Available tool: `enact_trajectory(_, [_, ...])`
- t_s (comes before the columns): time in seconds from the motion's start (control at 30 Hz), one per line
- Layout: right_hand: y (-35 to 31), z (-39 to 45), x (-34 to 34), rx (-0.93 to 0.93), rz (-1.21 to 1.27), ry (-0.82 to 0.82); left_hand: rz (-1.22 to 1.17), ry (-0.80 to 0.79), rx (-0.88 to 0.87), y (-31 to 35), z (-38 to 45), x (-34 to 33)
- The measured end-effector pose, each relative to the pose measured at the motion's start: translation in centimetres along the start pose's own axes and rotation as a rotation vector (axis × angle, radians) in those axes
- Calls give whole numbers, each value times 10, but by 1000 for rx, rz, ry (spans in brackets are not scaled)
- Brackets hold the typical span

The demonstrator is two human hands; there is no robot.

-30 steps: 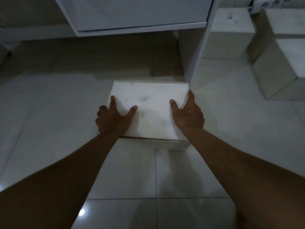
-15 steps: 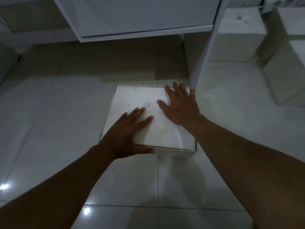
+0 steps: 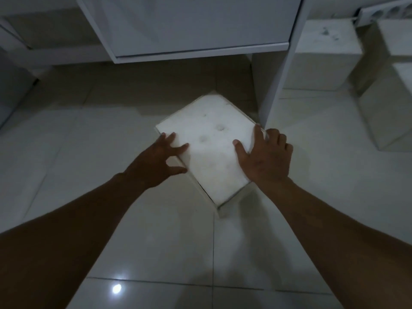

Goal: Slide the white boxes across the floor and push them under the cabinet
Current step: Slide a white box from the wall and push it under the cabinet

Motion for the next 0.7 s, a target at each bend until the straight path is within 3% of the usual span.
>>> enact_trajectory(0.07, [2,-7,2,-75,7,25,-130,158,183,9,-1,-3])
enact_trajectory(0.17, [-1,-12,4,-116,5,24,-474,186,582,33,0,-20])
enact_trajectory(0.3, [0,-21,7,-125,15,-2,-531,246,665,59,4,-34])
enact_trajectory(0.43, [4,-38,10,-120,9,15,-496,230,617,56,17,-29])
enact_trajectory(0.57, [18,-53,17,-58,2,74,-527,81,487,60,32,-26])
enact_trajectory(0.7, [31,-64,22,464,141,101,-174,59,171,78,12,-30])
Point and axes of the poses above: each hand's wrist, its own z-axis towards the middle knuckle, its own x-axis out of the back of the hand, y = z × x, the point moved 3 cm from there along z, towards the middle knuckle, and after that the axes turned 1 degree about y, right-handed, at the moved point
